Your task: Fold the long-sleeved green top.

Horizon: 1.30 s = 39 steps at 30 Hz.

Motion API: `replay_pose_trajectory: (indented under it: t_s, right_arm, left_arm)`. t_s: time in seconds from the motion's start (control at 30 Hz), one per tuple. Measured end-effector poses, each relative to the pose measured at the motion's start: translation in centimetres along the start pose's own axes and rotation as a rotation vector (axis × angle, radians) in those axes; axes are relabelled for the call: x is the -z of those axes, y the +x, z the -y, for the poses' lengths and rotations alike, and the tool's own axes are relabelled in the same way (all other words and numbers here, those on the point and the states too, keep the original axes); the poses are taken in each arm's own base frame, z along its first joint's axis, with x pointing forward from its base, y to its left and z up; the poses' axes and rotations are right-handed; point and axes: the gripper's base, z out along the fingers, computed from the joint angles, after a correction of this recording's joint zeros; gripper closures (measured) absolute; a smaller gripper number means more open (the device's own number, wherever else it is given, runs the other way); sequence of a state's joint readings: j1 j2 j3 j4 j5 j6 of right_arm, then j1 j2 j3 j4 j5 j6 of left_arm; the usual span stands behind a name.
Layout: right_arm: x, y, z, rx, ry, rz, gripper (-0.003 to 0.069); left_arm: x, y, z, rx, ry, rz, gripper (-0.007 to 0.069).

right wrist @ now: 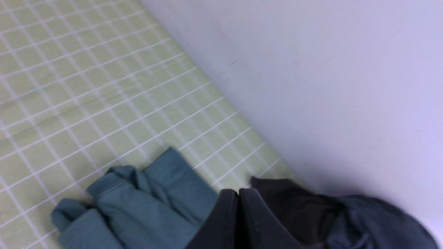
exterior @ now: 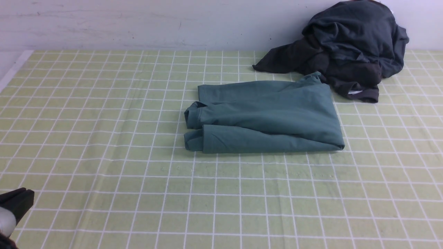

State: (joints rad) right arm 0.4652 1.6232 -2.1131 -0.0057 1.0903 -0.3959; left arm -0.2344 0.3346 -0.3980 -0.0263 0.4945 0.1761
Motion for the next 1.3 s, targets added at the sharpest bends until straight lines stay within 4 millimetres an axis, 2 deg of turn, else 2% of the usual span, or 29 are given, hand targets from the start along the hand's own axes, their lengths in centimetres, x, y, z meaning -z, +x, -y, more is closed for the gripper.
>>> replay_pose_trajectory:
  t_s: [0.03, 0.07, 0.1, 0.13, 0.17, 0.23, 0.27, 0.33, 0.37, 0.47, 0.5, 0.53, 0.6, 0.7, 0.8, 0.9, 1.07, 1.3]
  right_arm:
    - [2.3, -0.2, 0.5, -0.004, 0.042, 0.021, 0.0672]
    - [3.3, -0.3, 0.7, -0.006, 0.054, 0.035, 0.0672]
    - [6.0, 0.1, 0.9, -0.015, 0.094, 0.046, 0.0672]
    - [6.6, 0.1, 1.0, -0.017, 0.104, 0.056, 0.0672]
    - [9.0, 0.9, 1.1, -0.029, 0.145, 0.063, 0.0672]
    - [10.8, 2.3, 0.8, -0.047, 0.182, 0.065, 0.0672]
    - [13.3, 4.5, 0.2, -0.103, 0.235, 0.114, 0.0672]
    - [15.2, 5.8, -0.2, -0.151, 0.268, 0.172, 0.0672]
    - [16.7, 8.1, -1.0, -0.209, 0.290, 0.224, 0.0672]
    - [18.1, 14.2, -3.8, -0.290, 0.301, 0.337, 0.0673]
    - [18.3, 14.9, -4.2, -0.292, 0.298, 0.379, 0.0673]
    - [19.2, 16.7, -5.2, -0.314, 0.294, 0.450, 0.0673]
    - [18.8, 22.1, -8.4, -0.344, 0.236, 0.582, 0.0673]
    - [18.7, 27.3, -11.1, -0.478, 0.152, 0.679, 0.0673]
    - [17.5, 31.0, -12.9, -0.605, 0.100, 0.688, 0.0673]
    - [15.8, 33.0, -13.9, -0.630, 0.069, 0.641, 0.0673]
    - [14.0, 34.8, -15.2, -0.592, 0.028, 0.596, 0.0673]
    - [13.2, 35.8, -15.9, -0.581, 0.007, 0.570, 0.0673]
  left_arm:
    - [0.3, 0.0, 0.0, 0.000, -0.003, 0.020, 0.0627]
    - [0.4, -0.1, 0.0, 0.000, -0.004, 0.027, 0.0627]
    - [0.7, -0.1, 0.0, 0.000, -0.008, 0.052, 0.0627]
    - [0.7, -0.1, 0.0, 0.000, -0.009, 0.054, 0.0627]
    - [0.9, -0.2, 0.0, -0.001, -0.011, 0.071, 0.0627]
    - [0.9, -0.2, 0.0, -0.001, -0.012, 0.076, 0.0627]
    - [0.9, -0.2, 0.0, -0.001, -0.012, 0.076, 0.0627]
    - [0.9, -0.2, 0.0, -0.001, -0.012, 0.076, 0.0627]
    - [0.9, -0.2, 0.0, -0.001, -0.012, 0.076, 0.0627]
    - [0.9, -0.2, 0.0, -0.001, -0.012, 0.076, 0.0627]
    - [0.9, -0.2, 0.0, -0.001, -0.012, 0.076, 0.0627]
    - [0.9, -0.2, 0.0, -0.001, -0.012, 0.076, 0.0627]
    - [0.9, -0.2, 0.0, -0.001, -0.012, 0.076, 0.0627]
    - [0.9, -0.2, 0.0, -0.001, -0.012, 0.076, 0.0627]
    - [0.9, -0.2, 0.0, -0.001, -0.012, 0.075, 0.0627]
    - [0.9, -0.2, 0.0, 0.000, -0.012, 0.076, 0.0627]
    - [0.9, -0.2, 0.0, -0.002, -0.012, 0.072, 0.0627]
    - [0.9, -0.2, 0.0, -0.004, -0.012, 0.072, 0.0627]
